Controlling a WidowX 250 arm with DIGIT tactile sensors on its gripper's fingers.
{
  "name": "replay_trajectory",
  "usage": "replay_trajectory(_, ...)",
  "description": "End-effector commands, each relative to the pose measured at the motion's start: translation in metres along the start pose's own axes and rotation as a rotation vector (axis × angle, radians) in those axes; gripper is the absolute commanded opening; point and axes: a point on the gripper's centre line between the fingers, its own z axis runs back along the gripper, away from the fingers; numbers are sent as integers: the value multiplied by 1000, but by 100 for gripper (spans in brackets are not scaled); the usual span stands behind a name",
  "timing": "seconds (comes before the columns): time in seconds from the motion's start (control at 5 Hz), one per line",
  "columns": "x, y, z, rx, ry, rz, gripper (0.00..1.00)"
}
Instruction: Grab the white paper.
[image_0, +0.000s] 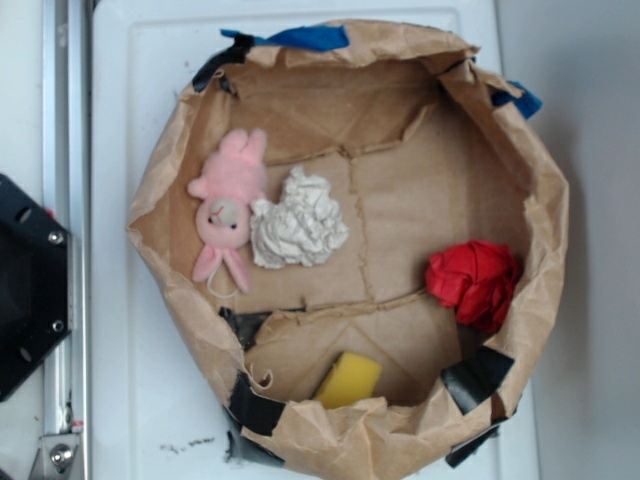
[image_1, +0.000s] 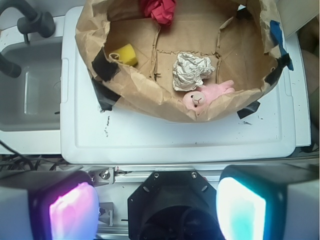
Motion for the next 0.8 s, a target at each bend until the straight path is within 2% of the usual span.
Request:
replay_trajectory(0.0, 0, 0, 0, 0, 0, 0, 100)
replay_trajectory(0.2, 37, -3, -14, 25, -26, 30, 100)
replay_trajectory(0.4, 63, -7, -32, 52, -40, 9, 100)
replay_trajectory(0.6, 84, -5, -47, 20, -29, -70, 100)
